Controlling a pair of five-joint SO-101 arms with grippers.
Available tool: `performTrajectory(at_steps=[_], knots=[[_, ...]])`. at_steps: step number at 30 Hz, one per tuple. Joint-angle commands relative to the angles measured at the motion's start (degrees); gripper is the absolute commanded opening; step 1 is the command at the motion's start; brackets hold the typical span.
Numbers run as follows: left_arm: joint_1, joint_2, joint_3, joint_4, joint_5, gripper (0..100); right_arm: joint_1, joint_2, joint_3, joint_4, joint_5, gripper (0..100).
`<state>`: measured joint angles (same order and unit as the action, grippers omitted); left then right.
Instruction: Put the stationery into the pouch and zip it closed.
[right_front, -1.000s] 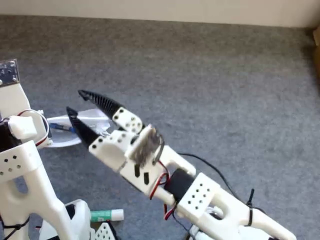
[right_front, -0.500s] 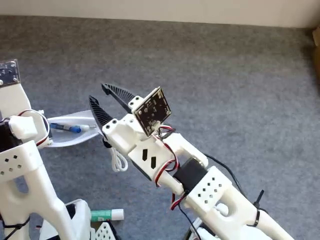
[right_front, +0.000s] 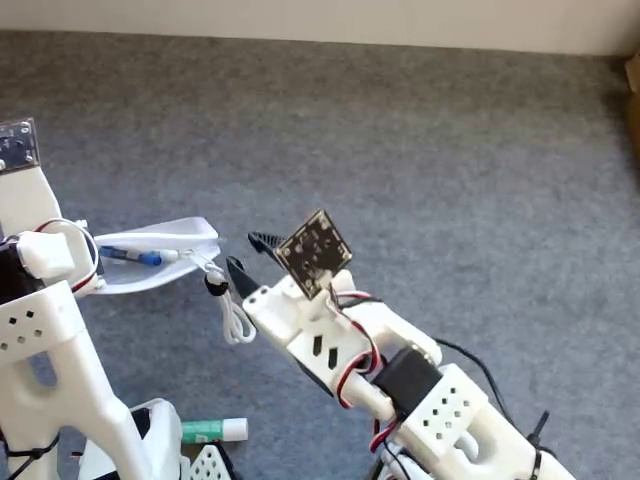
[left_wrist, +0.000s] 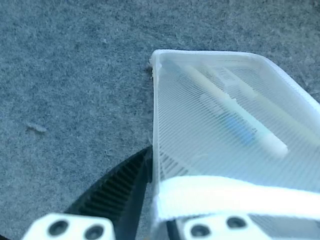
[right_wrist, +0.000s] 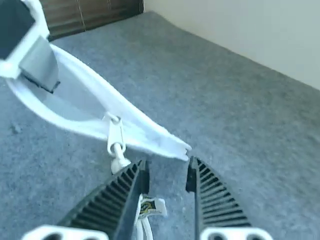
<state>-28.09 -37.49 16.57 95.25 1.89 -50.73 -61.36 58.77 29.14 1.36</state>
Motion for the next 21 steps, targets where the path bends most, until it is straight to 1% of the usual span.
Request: performTrajectory(at_steps=[1,4,8,9,17,21], knots=[[-0.9,0.0,0.1,-1.4,0.4,1,-0.8,-2.3,2.2,1.5,-0.6,12.3],[-0.9,0.0,0.1,-1.4,0.4,1,-2.9,-2.3,4.2,6.0,-0.8,12.3],[-0.9,0.0,0.1,-1.4,0.4,1,-5.3,-2.3,4.1,10.4,-7.4,12.5],[-0.9,0.0,0.1,-1.4,0.4,1,-5.9,-2.3,4.1,11.2,-8.1,12.5],[-0.9,0.0,0.1,-1.4,0.4,1,-10.3,-2.3,4.3,11.9,-8.5,12.6],[-0.9,0.0,0.1,-1.4,0.4,1,-10.9,-2.2,4.6,11.9,-8.5,12.6]])
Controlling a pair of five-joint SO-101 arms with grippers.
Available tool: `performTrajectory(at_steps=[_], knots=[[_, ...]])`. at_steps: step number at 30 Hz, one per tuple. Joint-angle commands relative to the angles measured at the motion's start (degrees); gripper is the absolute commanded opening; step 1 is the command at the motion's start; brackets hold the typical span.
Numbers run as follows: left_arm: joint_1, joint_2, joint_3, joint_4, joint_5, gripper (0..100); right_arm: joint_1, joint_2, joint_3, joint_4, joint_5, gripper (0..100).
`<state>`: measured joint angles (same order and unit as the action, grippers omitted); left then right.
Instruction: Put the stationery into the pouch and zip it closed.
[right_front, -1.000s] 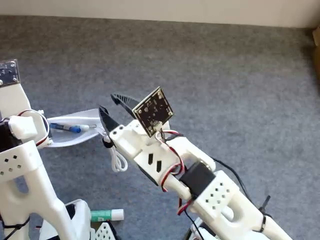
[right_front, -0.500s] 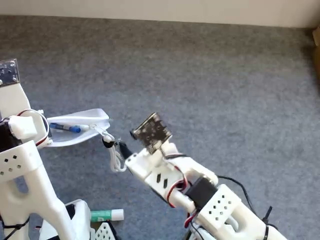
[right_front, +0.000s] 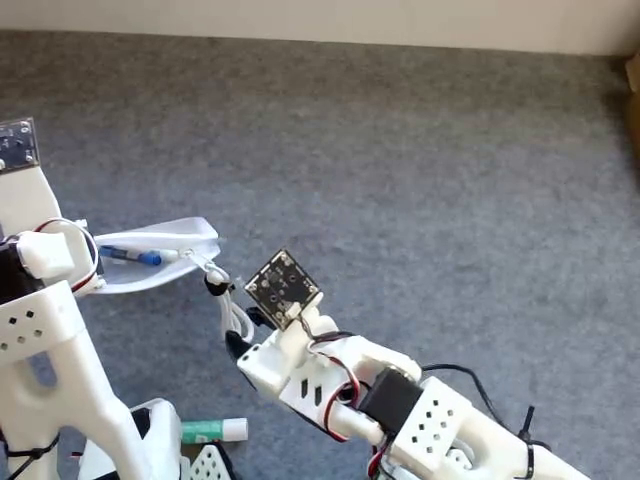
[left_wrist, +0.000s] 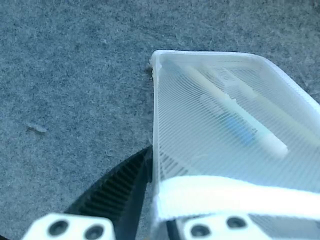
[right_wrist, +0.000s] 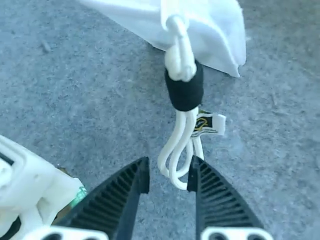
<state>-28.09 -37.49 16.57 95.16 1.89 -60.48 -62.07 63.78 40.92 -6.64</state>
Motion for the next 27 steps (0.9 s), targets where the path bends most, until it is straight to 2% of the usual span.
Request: performTrajectory(at_steps=[1,6,11,14,27], knots=[[-0.9,0.0,0.1,-1.3,0.4,1,-1.4,-1.5,-0.4,0.1,-0.5,12.6],[-0.9,0.0,0.1,-1.3,0.4,1,-3.5,5.1,-0.5,0.0,-0.7,12.6],[-0.9,0.0,0.1,-1.3,0.4,1,-5.5,14.2,-1.0,0.0,-6.8,12.6],[-0.9,0.0,0.1,-1.3,0.4,1,-7.3,17.5,-2.0,0.0,-7.5,12.6],[-0.9,0.1,0.2,-1.3,0.4,1,-12.5,30.2,-9.7,0.1,-30.1,12.6]])
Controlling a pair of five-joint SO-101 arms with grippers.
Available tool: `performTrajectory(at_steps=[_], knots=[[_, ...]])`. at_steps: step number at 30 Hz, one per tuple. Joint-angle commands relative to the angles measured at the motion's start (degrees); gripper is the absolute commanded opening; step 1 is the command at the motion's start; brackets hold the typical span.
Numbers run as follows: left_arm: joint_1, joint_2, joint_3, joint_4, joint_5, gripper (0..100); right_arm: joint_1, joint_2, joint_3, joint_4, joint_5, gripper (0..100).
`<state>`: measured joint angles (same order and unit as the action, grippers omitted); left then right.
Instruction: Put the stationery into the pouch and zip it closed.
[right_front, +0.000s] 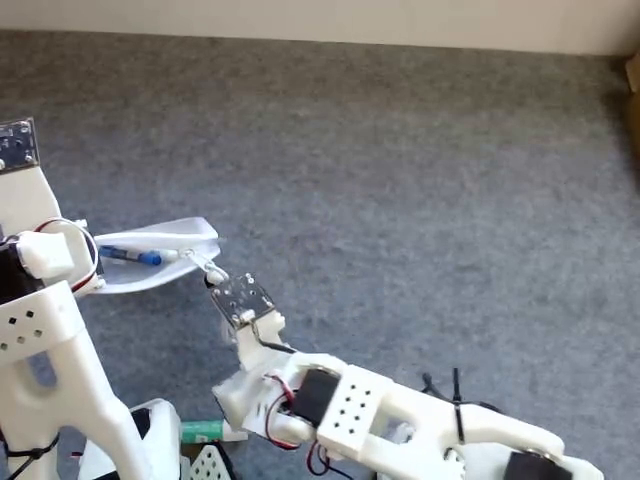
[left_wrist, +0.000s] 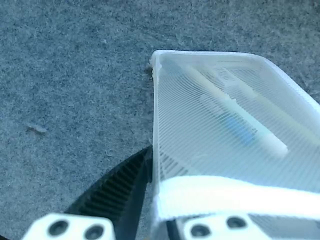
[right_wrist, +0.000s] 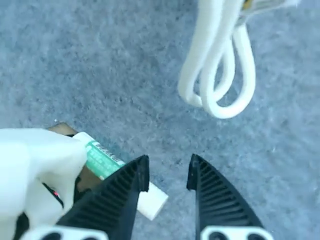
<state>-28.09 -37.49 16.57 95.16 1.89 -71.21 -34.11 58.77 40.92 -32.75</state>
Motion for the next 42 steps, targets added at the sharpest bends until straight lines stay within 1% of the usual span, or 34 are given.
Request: performTrajectory(at_steps=[1,7,11,14,16,19,21,27,31,33,36,39,42], knots=[[-0.9,0.1,0.2,-1.3,0.4,1,-2.6,3.3,-5.2,0.0,-5.1,12.6],[-1.0,0.1,0.2,-1.3,0.4,1,-6.1,8.3,-8.1,-0.1,-10.6,12.7],[-3.6,0.0,0.1,-1.7,0.4,1,-6.4,10.2,-8.7,-0.4,-11.4,12.7],[-5.9,0.0,0.2,-2.1,0.5,1,-6.4,11.0,-8.3,-2.7,-11.0,12.7],[-6.3,0.0,0.2,-2.1,0.5,1,-6.4,11.6,-8.3,-2.9,-9.1,12.7],[-6.3,0.0,0.2,-2.1,0.5,1,-6.4,12.1,-8.3,-2.9,-0.6,12.7],[-6.3,0.0,0.2,-2.1,0.5,1,-6.4,12.4,-8.2,-2.9,2.2,12.7],[-6.3,0.0,0.2,-1.9,0.5,1,-6.4,12.2,-8.1,-2.7,3.0,12.7],[-6.3,0.0,0.2,-1.9,0.5,1,-6.5,11.8,-8.1,1.0,7.6,12.7],[-6.3,0.0,0.2,-2.0,0.5,1,-6.5,11.8,-8.1,1.7,8.7,12.7],[-6.5,0.0,0.2,-2.0,0.5,1,-6.5,11.8,-8.0,1.8,8.9,12.7],[-8.7,0.0,0.1,-2.1,0.5,1,-6.5,11.8,-8.0,2.0,8.9,12.6],[-9.8,0.0,0.1,-2.1,0.5,1,-6.5,11.8,-8.6,5.4,9.0,12.6]])
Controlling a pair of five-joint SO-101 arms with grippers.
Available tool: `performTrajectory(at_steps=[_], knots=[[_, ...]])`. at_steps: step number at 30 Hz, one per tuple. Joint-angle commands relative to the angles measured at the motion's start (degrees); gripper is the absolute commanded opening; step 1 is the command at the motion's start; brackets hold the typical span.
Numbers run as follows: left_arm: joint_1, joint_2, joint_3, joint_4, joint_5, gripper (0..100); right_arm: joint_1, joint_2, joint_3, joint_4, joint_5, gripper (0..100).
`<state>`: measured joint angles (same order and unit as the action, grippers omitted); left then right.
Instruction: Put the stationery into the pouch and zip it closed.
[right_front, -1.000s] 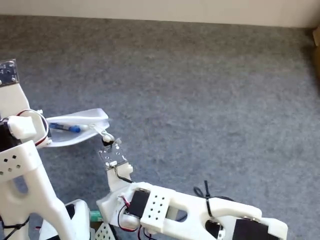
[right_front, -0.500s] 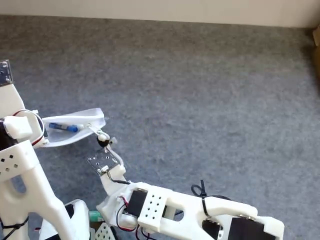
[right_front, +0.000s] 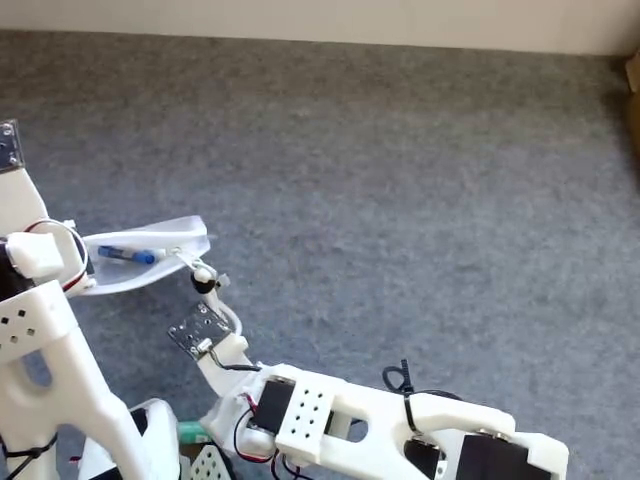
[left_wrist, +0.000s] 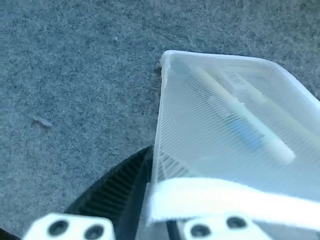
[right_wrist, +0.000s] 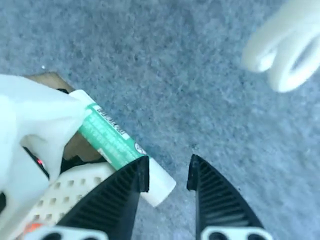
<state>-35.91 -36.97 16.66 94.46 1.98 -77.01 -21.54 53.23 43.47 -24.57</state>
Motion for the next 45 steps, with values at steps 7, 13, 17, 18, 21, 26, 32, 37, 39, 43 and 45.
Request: performTrajectory(at_steps=[7,13,17,18,21,26,32,37,39,43,45], knots=[[-2.2,-0.6,0.0,-1.4,0.4,1,-0.7,-0.8,-2.9,6.9,0.8,12.6],[-6.0,-0.6,0.1,-2.5,0.5,1,-0.7,-0.8,-2.8,7.0,0.5,12.6],[-6.0,-0.6,0.1,-2.5,0.5,1,-0.7,-0.8,-3.0,7.1,0.4,12.6],[-6.0,-0.6,0.3,-2.5,0.5,1,-0.7,-0.8,-3.0,7.2,0.4,12.6],[-5.9,-0.6,1.8,-3.8,0.5,1,-0.7,-1.0,-3.7,10.0,0.5,12.6],[-5.9,-0.6,3.4,-5.7,0.5,1,-0.7,-7.1,-6.0,11.2,0.4,12.6],[-5.9,-0.6,3.4,-5.7,0.5,1,-4.7,-11.6,-3.6,9.3,0.4,12.6],[-5.9,-0.6,3.5,-5.7,0.5,1,-7.3,-11.6,4.3,-1.7,0.7,12.4],[-5.9,-0.6,3.5,-5.7,0.5,1,-7.3,-11.6,6.2,-2.0,1.0,12.4],[-5.9,-0.6,3.5,-5.7,0.5,1,-6.2,-11.5,6.5,-2.2,4.0,12.4],[-5.9,-0.6,3.5,-5.6,0.5,1,-5.4,-11.5,6.6,-2.2,4.3,12.4]])
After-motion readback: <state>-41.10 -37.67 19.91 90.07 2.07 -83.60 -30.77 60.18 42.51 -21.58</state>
